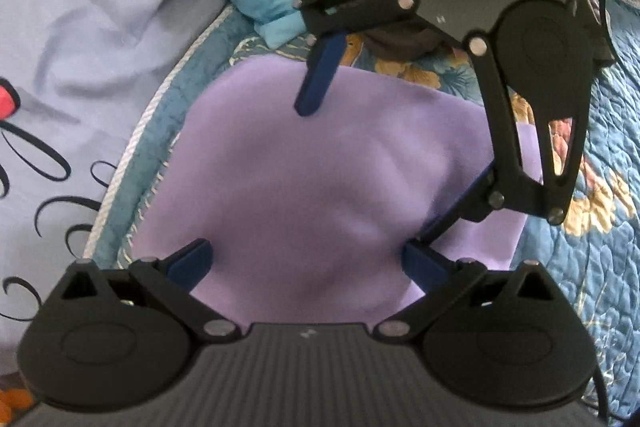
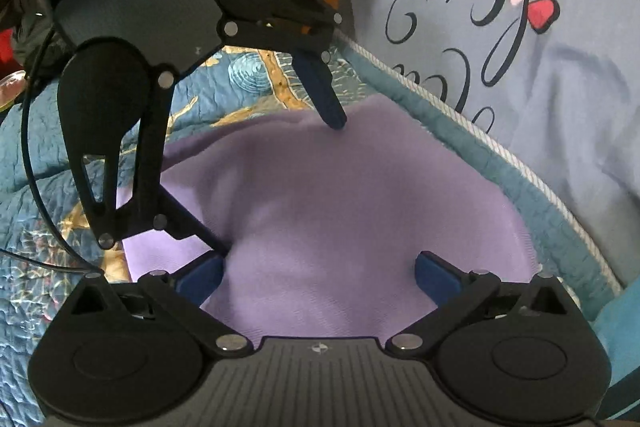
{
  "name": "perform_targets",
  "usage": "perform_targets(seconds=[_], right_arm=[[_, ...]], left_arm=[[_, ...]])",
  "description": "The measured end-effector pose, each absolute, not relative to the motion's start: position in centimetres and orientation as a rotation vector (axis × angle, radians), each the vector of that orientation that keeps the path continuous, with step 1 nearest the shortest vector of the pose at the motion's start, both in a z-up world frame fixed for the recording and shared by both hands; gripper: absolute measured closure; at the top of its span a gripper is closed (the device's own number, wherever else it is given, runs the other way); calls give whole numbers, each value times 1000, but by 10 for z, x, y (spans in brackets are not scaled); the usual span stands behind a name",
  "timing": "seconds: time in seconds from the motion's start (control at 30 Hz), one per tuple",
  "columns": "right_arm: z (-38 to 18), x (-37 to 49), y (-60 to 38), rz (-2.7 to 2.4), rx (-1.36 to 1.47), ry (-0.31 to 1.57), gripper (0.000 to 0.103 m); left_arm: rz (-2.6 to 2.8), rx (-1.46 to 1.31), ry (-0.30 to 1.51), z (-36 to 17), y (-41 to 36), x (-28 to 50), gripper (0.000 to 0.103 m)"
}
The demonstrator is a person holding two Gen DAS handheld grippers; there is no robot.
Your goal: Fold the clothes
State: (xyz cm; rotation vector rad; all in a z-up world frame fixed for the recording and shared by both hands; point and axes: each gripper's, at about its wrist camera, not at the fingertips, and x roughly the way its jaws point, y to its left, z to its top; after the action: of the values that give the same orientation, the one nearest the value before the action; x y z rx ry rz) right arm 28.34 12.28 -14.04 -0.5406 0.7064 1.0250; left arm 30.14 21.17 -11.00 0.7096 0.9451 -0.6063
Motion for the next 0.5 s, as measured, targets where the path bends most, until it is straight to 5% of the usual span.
perform_targets(seconds=[0.5], right_arm=[[-111,215,109,910,-523,622,4]], left_arm=[[-510,681,882,-81,219,252,0]])
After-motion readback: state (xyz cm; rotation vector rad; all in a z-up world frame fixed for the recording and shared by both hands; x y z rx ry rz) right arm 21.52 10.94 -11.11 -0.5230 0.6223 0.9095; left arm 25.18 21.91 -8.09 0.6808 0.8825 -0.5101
